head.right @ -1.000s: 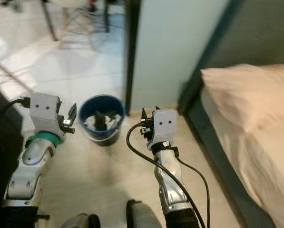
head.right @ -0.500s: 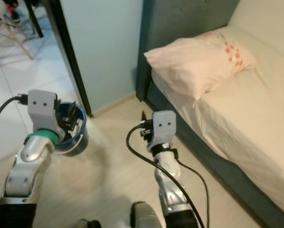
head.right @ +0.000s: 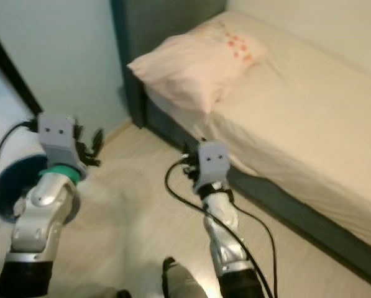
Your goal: Clean up the room
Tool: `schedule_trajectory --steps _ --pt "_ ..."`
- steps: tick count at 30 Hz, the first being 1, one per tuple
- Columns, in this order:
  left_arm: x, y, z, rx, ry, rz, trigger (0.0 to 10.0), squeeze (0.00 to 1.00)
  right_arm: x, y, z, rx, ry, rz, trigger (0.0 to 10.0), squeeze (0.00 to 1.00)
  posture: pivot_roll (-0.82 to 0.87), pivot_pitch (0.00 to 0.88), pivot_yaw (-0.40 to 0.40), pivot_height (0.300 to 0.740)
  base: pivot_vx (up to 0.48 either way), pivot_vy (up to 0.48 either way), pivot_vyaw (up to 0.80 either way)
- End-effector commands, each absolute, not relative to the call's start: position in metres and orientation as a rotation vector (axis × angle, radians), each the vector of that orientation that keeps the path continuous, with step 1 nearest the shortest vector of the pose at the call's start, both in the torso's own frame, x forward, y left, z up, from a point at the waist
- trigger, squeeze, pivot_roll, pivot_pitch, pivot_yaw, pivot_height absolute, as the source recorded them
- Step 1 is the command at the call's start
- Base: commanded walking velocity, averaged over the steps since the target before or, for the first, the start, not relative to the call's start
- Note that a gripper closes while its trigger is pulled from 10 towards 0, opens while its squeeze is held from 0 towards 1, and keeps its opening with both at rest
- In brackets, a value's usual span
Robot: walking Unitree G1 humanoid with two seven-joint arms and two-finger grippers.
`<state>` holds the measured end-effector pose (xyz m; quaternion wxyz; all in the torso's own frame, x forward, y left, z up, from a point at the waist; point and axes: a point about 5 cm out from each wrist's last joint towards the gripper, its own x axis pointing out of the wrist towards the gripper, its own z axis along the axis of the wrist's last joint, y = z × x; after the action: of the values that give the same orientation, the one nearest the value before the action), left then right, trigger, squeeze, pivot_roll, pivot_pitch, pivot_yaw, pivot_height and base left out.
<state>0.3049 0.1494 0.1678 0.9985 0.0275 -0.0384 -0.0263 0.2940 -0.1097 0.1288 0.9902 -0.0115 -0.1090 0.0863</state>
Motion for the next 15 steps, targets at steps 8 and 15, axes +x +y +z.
schedule_trajectory --steps 8,15 --pt "0.3035 0.1451 0.1654 0.032 -0.066 -0.074 10.0 0.00 0.2918 -0.1092 0.1230 -0.012 -0.196 0.174 10.0 0.00 -0.07 0.098 0.037 0.731 0.000 0.000 -0.80" --pt "0.3046 0.1415 0.1674 0.020 -0.070 -0.085 10.0 0.00 0.2915 -0.1091 0.1228 -0.010 -0.196 0.174 10.0 0.00 -0.07 0.099 0.037 0.731 0.000 0.000 -0.80"
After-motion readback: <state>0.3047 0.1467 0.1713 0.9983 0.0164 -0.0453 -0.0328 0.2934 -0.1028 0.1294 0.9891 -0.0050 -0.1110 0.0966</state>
